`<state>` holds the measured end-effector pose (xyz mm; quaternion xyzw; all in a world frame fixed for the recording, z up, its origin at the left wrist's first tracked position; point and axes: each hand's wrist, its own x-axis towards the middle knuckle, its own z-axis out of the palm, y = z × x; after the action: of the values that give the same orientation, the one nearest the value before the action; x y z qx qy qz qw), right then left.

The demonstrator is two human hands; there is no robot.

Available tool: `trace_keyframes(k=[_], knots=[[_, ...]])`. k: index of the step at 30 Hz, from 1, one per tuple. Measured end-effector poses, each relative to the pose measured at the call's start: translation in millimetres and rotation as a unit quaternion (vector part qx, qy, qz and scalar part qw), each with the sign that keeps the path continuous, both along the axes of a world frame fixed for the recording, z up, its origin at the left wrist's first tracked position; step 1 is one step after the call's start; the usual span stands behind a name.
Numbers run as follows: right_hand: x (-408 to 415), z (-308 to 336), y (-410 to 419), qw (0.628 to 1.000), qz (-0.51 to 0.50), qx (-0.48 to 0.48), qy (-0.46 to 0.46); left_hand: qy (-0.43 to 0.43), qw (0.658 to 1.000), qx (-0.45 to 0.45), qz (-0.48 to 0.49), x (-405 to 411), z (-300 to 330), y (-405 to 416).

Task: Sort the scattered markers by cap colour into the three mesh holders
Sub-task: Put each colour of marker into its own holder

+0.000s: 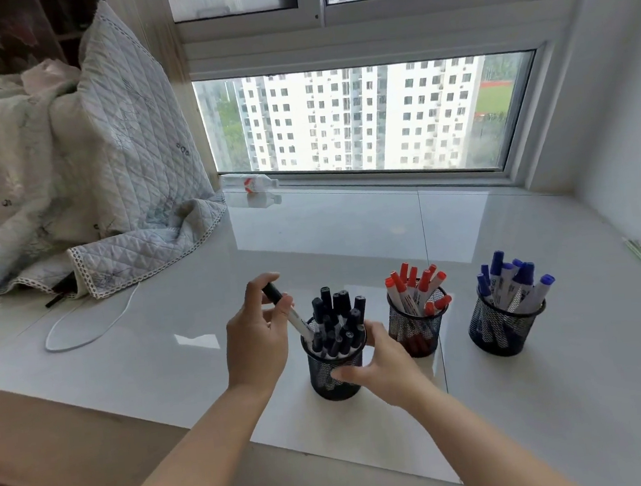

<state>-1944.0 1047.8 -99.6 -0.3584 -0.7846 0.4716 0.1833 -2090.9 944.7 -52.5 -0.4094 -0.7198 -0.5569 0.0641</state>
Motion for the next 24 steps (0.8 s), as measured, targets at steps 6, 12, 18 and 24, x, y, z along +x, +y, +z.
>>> trace_keyframes(k=[6,12,18,24], knots=[[-7.1,-11.0,-2.6,0.999,-0.019,-0.022,0.035,0.037,0.997,-0.058,-0.031,-1.4,-19.3,-4.7],[-6.1,-11.3,-5.5,0.999,-0.018,-0.019,0.045,0.022,0.996,-0.055,-0.061,-1.9,-30.5,-5.2],[-5.8,-12.4,-7.1,0.998,-0.026,-0.024,0.047,-0.021,0.993,-0.081,-0.084,0.3,-29.5,-8.4],[-2.8,-12.9,-8.8,0.998,-0.031,-0.017,0.044,-0.122,0.975,-0.107,-0.154,8.9,-32.7,-14.9]])
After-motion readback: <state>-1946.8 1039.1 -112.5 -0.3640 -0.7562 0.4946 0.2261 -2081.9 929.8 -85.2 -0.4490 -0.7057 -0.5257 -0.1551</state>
